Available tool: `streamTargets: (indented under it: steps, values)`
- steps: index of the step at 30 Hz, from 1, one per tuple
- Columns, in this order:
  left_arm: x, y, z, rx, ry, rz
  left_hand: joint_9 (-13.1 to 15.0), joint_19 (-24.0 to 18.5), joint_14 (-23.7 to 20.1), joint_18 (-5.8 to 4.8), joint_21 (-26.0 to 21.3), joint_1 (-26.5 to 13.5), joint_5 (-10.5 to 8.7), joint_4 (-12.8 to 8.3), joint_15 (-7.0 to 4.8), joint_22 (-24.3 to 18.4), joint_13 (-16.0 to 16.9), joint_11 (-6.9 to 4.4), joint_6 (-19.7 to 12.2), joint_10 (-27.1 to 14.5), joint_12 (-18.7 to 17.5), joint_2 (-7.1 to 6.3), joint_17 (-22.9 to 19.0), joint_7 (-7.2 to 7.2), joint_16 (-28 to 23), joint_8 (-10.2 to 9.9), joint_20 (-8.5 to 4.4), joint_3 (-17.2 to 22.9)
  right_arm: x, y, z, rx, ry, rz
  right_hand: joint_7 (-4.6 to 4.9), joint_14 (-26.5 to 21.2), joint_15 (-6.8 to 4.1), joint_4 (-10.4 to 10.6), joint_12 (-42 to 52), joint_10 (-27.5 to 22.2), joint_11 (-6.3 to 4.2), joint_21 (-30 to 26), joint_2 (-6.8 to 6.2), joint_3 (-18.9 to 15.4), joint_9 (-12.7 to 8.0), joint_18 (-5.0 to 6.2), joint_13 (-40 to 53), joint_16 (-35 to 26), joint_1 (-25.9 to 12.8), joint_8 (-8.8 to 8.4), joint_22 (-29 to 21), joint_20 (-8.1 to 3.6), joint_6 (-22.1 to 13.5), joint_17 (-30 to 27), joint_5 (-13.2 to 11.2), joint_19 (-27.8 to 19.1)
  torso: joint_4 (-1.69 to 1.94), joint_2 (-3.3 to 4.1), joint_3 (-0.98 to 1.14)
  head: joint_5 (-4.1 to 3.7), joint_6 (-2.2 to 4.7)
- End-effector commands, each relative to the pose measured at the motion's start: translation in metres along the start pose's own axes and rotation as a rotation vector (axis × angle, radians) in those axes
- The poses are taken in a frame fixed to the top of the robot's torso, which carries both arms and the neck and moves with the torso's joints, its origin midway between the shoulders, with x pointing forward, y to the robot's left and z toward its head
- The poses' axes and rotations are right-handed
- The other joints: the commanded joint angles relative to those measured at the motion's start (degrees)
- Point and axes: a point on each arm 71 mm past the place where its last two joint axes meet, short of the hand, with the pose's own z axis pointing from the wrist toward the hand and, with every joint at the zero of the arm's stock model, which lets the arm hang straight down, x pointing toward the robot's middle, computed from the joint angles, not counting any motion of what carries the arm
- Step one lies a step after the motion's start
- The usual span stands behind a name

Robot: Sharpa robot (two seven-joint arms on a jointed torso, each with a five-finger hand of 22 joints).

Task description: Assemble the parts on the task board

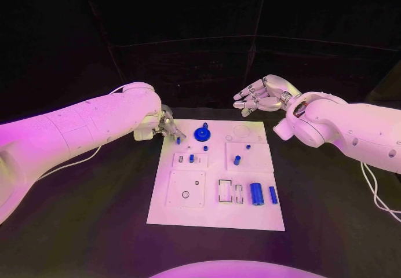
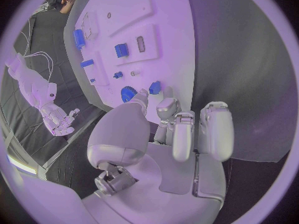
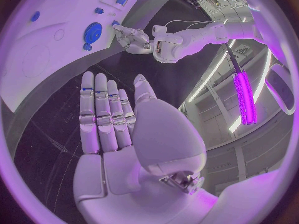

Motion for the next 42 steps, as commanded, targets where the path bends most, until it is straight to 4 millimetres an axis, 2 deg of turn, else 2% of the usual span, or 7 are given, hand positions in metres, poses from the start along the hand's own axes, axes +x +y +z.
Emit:
streamTargets:
  steps: [1, 13, 21, 25, 28, 34, 42]
  values:
    - [0.001, -0.002, 0.000, 0.009, 0.004, 0.016, 0.1, 0.6, 6.2, 0.35, -0.1, 0.9, -0.29, -0.4, -0.34, 3.0, -0.1, -0.40, -0.3, -0.1, 0.3, 0.31, 15.1, 0.01, 0.2, 0.4, -0.05, -0.1, 0.000, 0.002, 0.001, -0.011, 0.004, 0.002, -0.08, -0.3, -0.05, -0.1, 0.3, -0.4, 0.19, -0.2, 0.48, -0.3, 0.0, 0.29, -0.1, -0.3, -0.1, 0.40, -0.1, 0.12, -0.3, -0.1, 0.1, 0.3, 0.09, -0.03, 0.02, -0.02, -0.01]
    - [0.005, -0.011, 0.000, 0.046, -0.011, 0.013, 0.5, 0.6, 6.2, 0.33, 0.0, 3.7, -0.19, -1.8, -0.46, 3.2, 0.0, -0.56, -0.3, 0.1, 0.6, 2.41, 15.1, -0.16, 0.2, 1.3, -0.14, 0.6, 0.001, 0.002, 0.002, -0.012, 0.005, 0.002, -0.10, -0.3, -0.06, -0.2, 0.3, -0.4, 0.17, -0.3, 0.60, -0.2, 0.0, 0.30, -0.1, -0.3, 0.0, 0.44, -0.1, 0.11, -0.3, -0.1, 0.2, 0.4, 0.00, 0.00, 0.03, -0.05, -0.13]
    - [0.005, -0.014, -0.001, 0.078, -0.016, -0.001, 0.3, 0.6, 6.2, 0.35, -0.1, 10.1, -0.09, -6.1, -0.79, 3.2, -0.6, -0.94, -1.3, -0.3, 0.2, 5.78, 15.1, -0.52, 0.2, 1.4, -0.45, 5.2, 0.001, 0.002, 0.002, -0.011, 0.007, 0.002, -0.10, -0.3, -0.06, -0.2, 0.3, -0.4, 0.17, -0.3, 0.60, -0.2, 0.0, 0.30, -0.1, -0.3, 0.0, 0.44, -0.1, 0.11, -0.3, -0.1, 0.2, 0.4, 0.09, 0.04, 0.00, -0.17, -0.29]
    - [0.004, -0.013, -0.001, 0.085, -0.029, -0.011, 0.0, 0.5, 6.2, 0.39, -0.2, 13.9, -0.17, -9.8, -0.93, 3.1, -1.0, -1.00, -2.3, -0.7, -0.3, 7.45, 15.1, -0.43, 0.2, 1.1, -0.66, 11.1, 0.001, 0.002, 0.002, -0.010, 0.009, 0.002, -0.10, -0.3, -0.06, -0.2, 0.3, -0.4, 0.17, -0.3, 0.60, -0.2, 0.0, 0.30, -0.1, -0.3, 0.0, 0.44, -0.1, 0.11, -0.3, -0.1, 0.2, 0.4, 0.05, -0.02, -0.02, -0.15, -0.39]
    - [0.003, -0.012, -0.001, 0.089, -0.040, -0.019, 0.1, 0.5, 6.2, 0.39, -0.4, 13.4, -0.18, -11.6, -0.63, 3.0, -1.4, -0.91, -2.6, -0.8, -0.6, 6.80, 15.1, -0.22, 0.2, 1.5, -0.50, 16.3, 0.001, 0.002, 0.002, -0.009, 0.010, 0.003, -0.10, -0.3, -0.06, -0.2, 0.3, -0.4, 0.17, -0.3, 0.60, -0.2, 0.0, 0.30, -0.1, -0.3, 0.0, 0.44, -0.1, 0.11, -0.3, -0.1, 0.2, 0.4, 0.02, -0.02, -0.01, -0.15, -0.38]
    - [0.003, -0.008, -0.003, 0.100, -0.041, -0.047, 1.2, 0.4, 6.2, 0.48, -0.7, 5.9, -0.44, -14.0, -0.44, 2.9, -1.9, -0.82, -3.0, -0.3, -0.5, 2.52, 15.1, -0.10, 0.2, 4.0, -0.34, 30.5, 0.001, 0.002, 0.002, -0.007, 0.011, 0.003, -0.10, -0.3, -0.06, -0.2, 0.3, -0.4, 0.17, -0.3, 0.60, -0.2, 0.0, 0.30, -0.1, -0.3, 0.0, 0.44, -0.1, 0.11, -0.3, -0.1, 0.2, 0.4, 0.07, -0.04, 0.00, -0.20, -0.36]
    - [0.011, 0.001, -0.016, 0.135, -0.043, -0.109, 1.6, 0.3, 6.2, 0.52, -0.9, 3.2, -0.49, -15.0, -0.62, 2.7, -2.5, -0.83, -3.0, -0.3, -0.7, 1.06, 15.1, -0.31, 0.2, 5.3, -0.34, 35.0, 0.000, 0.000, 0.001, -0.001, 0.011, 0.002, -0.10, -0.3, -0.06, -0.2, 0.3, -0.4, 0.17, -0.3, 0.60, -0.2, 0.0, 0.30, -0.1, -0.3, 0.0, 0.44, -0.1, 0.11, -0.3, -0.1, 0.2, 0.4, 0.23, -0.08, 0.02, -0.28, -0.35]
